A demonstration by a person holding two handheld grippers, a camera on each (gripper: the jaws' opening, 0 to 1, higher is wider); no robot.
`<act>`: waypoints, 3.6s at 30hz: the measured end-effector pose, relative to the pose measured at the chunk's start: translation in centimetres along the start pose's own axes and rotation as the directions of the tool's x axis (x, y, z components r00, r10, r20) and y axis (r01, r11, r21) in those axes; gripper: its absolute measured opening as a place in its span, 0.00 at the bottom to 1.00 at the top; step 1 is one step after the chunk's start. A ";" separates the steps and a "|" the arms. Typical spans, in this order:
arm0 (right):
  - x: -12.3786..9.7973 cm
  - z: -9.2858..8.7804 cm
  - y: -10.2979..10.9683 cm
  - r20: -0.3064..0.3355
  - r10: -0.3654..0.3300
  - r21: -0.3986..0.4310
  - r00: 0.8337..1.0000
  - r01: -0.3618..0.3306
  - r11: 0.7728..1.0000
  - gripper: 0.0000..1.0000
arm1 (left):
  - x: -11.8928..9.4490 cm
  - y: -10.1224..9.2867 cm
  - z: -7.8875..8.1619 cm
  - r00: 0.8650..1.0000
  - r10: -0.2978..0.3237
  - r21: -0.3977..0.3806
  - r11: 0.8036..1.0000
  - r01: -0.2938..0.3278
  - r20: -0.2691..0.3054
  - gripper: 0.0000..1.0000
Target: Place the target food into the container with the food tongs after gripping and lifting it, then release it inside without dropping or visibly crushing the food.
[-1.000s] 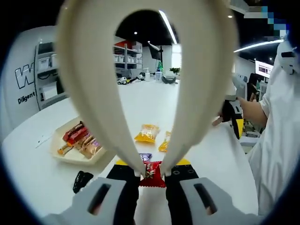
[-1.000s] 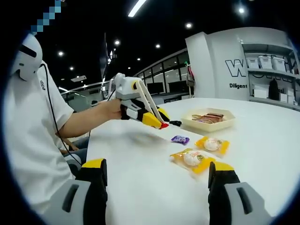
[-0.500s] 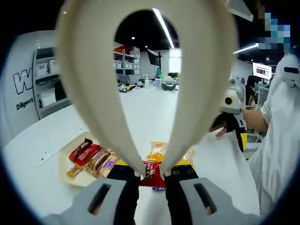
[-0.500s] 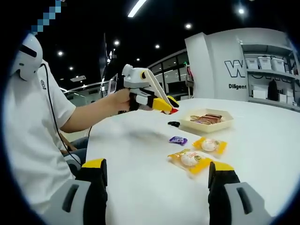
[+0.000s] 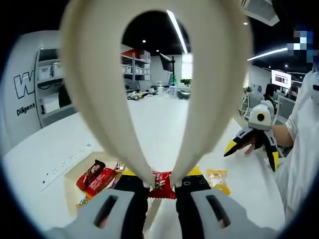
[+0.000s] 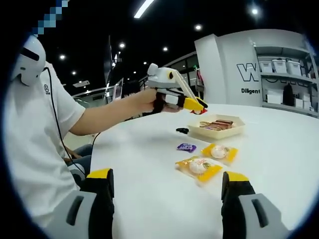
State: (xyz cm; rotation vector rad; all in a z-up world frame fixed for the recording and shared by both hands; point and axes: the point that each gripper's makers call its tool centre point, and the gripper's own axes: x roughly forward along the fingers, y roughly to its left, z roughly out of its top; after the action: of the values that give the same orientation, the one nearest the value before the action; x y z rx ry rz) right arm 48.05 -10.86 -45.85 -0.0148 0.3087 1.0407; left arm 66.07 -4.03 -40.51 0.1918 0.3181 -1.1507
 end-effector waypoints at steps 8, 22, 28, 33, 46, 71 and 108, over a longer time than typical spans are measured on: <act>-0.1 -0.2 -0.3 -0.001 -0.006 0.008 1.000 0.006 1.000 0.90 | 2.7 1.9 0.0 1.000 0.015 -0.013 1.000 -0.016 -0.019 0.17; -0.2 -0.6 -0.6 -0.006 -0.011 0.017 1.000 0.011 1.000 0.90 | 6.5 4.7 -1.3 0.993 0.085 -0.040 0.995 -0.089 -0.079 0.18; -0.4 -0.7 -0.7 -0.005 -0.013 0.021 1.000 0.013 1.000 0.90 | 7.2 5.4 -2.0 0.987 0.121 -0.042 0.991 -0.126 -0.103 0.18; -0.4 -0.7 -0.7 -0.007 -0.013 0.021 1.000 0.013 1.000 0.90 | 7.5 6.0 -2.3 0.982 0.148 -0.020 0.988 -0.151 -0.120 0.18; -0.5 -0.8 -0.7 -0.007 -0.015 0.021 1.000 0.015 1.000 0.90 | 8.4 6.3 -2.7 0.980 0.149 -0.025 0.988 -0.154 -0.134 0.18; -0.6 -0.4 -0.7 -0.003 -0.015 0.013 1.000 0.015 1.000 0.90 | 6.9 8.6 -1.5 0.972 0.208 -0.020 0.977 -0.212 -0.113 0.20; -0.7 -0.3 -0.5 0.002 -0.013 0.013 1.000 0.013 1.000 0.90 | 4.7 7.2 0.4 0.955 0.268 0.205 0.949 -0.239 -0.126 0.21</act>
State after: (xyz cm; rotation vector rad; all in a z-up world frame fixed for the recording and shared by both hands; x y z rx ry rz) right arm 48.08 -11.78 -46.08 -0.0038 0.3127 1.0258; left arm 74.46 -5.37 -41.87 0.4765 0.3093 -0.9103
